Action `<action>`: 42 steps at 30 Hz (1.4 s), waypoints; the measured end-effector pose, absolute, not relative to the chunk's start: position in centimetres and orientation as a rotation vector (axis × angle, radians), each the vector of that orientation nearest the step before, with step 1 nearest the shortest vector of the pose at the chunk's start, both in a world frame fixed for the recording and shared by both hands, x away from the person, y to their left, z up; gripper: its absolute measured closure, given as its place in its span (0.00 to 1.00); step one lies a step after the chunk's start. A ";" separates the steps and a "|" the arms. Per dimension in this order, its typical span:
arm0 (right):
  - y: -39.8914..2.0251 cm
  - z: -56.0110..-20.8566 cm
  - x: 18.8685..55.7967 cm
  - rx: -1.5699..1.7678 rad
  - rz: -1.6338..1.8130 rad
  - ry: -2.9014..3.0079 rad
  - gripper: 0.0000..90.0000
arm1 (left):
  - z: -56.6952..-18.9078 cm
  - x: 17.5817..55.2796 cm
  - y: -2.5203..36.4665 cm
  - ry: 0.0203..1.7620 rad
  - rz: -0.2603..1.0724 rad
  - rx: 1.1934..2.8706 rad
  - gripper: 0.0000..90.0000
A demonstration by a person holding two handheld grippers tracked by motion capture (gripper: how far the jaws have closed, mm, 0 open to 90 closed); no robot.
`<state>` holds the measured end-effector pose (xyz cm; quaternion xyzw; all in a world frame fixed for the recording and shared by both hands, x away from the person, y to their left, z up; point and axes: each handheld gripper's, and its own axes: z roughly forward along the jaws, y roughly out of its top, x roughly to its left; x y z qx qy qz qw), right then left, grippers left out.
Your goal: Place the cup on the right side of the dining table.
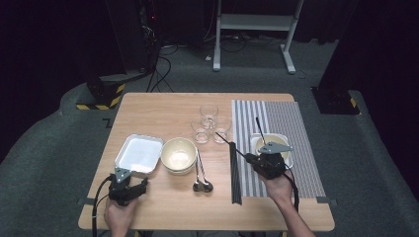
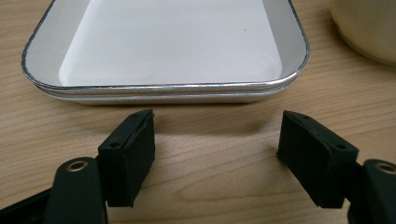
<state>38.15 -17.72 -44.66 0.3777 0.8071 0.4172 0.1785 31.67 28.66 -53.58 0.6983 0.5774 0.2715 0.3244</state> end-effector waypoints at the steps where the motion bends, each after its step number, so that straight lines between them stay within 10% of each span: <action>1: -17.8 -44.6 38.2 1.063 1.180 2.282 0.96 | -53.6 31.7 28.7 1.513 0.712 1.837 0.30; 42: -20.0 -42.5 37.8 1.049 1.232 2.223 0.96 | -53.6 31.7 28.7 1.516 0.713 1.835 0.31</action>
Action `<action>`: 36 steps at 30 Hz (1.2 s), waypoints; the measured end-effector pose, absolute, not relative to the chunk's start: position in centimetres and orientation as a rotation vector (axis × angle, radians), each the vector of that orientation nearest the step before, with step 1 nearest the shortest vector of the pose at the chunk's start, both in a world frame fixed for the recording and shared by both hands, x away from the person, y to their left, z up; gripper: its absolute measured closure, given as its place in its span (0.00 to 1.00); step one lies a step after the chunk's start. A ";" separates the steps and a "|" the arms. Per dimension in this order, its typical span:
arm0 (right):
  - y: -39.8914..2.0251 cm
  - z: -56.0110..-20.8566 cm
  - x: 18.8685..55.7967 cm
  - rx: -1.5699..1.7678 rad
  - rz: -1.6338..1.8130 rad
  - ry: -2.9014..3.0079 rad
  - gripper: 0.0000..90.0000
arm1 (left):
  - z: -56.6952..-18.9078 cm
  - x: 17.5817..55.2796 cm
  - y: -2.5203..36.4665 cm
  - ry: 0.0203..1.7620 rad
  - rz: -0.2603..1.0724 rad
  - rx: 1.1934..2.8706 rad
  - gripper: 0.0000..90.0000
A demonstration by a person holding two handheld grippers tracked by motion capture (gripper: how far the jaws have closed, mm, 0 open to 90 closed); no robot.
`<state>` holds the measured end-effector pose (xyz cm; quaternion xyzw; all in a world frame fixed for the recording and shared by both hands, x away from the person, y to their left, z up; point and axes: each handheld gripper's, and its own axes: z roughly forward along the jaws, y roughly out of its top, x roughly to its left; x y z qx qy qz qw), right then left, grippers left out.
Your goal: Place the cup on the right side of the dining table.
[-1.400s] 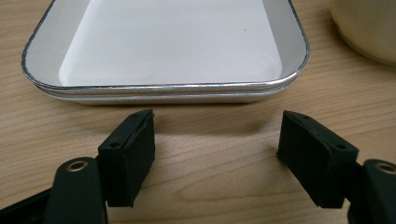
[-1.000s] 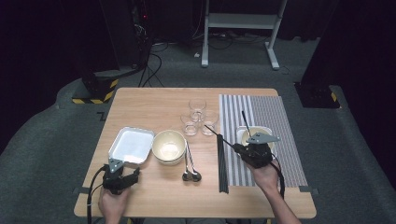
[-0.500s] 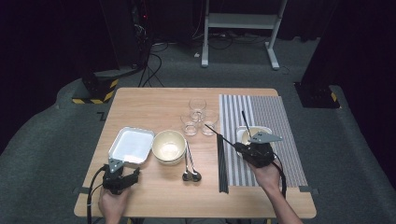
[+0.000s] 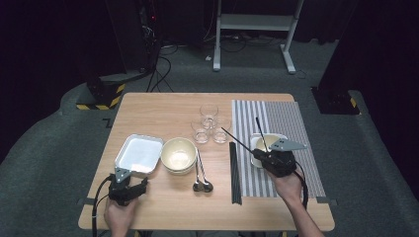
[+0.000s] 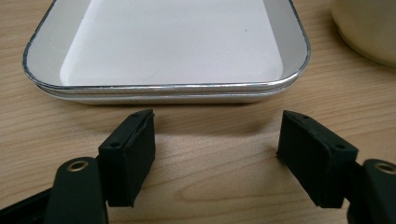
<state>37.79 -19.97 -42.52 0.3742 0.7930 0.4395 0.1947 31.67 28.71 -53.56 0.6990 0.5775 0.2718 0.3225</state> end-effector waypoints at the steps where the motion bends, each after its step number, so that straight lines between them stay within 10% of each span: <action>1: -20.1 -42.4 37.8 1.048 1.233 2.218 0.96 | -53.6 31.7 28.7 1.516 0.714 1.836 0.31; 36: -23.2 -40.6 40.1 1.128 1.215 2.142 0.96 | -53.6 31.7 28.7 1.521 0.714 1.821 0.31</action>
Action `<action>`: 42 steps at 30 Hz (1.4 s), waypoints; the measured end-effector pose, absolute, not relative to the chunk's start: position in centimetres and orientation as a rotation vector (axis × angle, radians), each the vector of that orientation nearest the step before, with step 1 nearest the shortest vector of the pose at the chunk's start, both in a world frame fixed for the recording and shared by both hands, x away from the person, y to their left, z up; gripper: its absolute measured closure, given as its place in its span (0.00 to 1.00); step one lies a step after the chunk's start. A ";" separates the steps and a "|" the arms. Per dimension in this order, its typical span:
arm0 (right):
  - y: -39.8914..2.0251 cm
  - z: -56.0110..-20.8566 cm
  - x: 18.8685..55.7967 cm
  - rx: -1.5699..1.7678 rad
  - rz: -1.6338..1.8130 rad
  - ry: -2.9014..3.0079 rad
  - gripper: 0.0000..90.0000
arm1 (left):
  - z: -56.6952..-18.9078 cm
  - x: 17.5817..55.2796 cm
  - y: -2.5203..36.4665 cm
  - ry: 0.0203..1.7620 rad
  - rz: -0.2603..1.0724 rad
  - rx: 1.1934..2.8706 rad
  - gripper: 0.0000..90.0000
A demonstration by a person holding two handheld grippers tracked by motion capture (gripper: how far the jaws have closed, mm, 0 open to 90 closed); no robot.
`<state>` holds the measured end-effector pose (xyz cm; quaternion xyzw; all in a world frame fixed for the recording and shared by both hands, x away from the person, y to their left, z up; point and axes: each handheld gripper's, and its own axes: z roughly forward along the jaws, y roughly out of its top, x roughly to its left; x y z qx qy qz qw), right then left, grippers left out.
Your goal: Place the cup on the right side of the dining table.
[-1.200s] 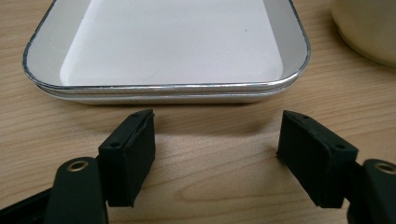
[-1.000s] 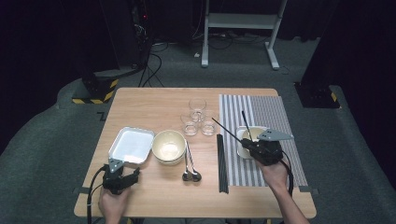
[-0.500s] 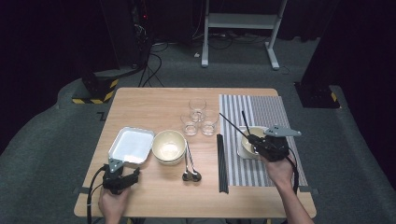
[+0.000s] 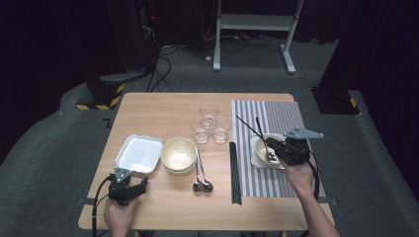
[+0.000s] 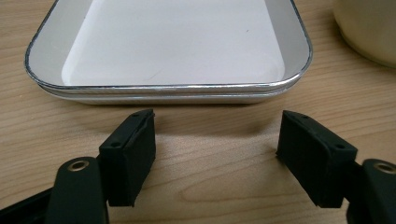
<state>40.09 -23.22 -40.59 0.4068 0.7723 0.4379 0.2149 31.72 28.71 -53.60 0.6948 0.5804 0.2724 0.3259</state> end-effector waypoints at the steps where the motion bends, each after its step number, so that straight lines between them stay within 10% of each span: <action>1: -23.3 -40.5 40.3 1.131 1.213 2.142 0.96 | -53.6 31.7 28.7 1.521 0.713 1.820 0.31; 42: -26.3 -41.1 43.8 1.192 1.177 2.083 0.96 | -53.6 31.7 28.6 1.524 0.719 1.825 0.30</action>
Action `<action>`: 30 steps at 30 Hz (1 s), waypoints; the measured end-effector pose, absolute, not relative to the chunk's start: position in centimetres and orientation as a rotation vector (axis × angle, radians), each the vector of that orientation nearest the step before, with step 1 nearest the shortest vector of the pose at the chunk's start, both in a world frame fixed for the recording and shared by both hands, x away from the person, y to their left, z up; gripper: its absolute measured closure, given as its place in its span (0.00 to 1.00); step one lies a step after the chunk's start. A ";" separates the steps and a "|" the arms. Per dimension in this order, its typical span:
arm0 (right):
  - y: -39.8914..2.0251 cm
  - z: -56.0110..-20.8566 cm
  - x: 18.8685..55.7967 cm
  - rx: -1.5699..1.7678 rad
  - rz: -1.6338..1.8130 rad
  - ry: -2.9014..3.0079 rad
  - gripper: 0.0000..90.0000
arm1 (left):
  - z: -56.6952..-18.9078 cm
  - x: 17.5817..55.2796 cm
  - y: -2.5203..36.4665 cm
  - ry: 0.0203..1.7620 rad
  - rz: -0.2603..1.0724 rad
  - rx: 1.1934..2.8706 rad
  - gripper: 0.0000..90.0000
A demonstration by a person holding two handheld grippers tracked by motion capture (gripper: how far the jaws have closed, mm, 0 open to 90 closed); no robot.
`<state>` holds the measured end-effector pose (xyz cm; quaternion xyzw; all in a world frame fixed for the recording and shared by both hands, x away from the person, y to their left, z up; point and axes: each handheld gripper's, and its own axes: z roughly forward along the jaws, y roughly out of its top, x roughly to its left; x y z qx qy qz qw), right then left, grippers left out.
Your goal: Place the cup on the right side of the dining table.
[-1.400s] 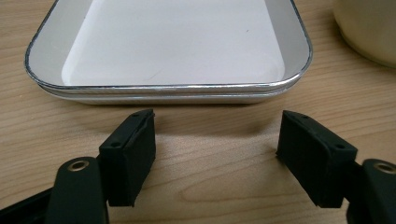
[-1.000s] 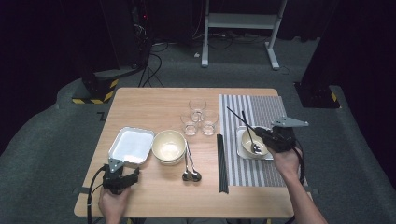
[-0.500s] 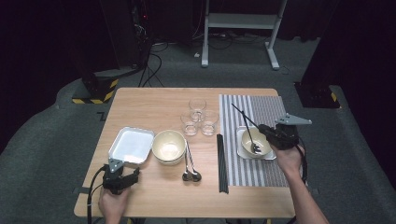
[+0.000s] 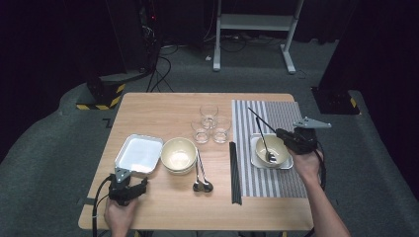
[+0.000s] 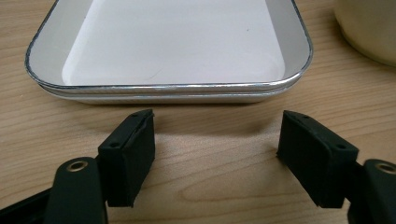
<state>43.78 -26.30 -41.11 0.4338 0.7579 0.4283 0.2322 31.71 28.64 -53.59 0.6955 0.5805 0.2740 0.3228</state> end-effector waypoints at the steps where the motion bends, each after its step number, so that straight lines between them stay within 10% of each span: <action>1: -26.3 -41.1 43.8 1.197 1.178 2.081 0.96 | -53.6 31.7 28.6 1.524 0.720 1.825 0.30; 30: -27.8 -41.7 45.8 1.237 1.123 2.109 0.96 | -53.6 31.7 28.6 1.525 0.720 1.825 0.30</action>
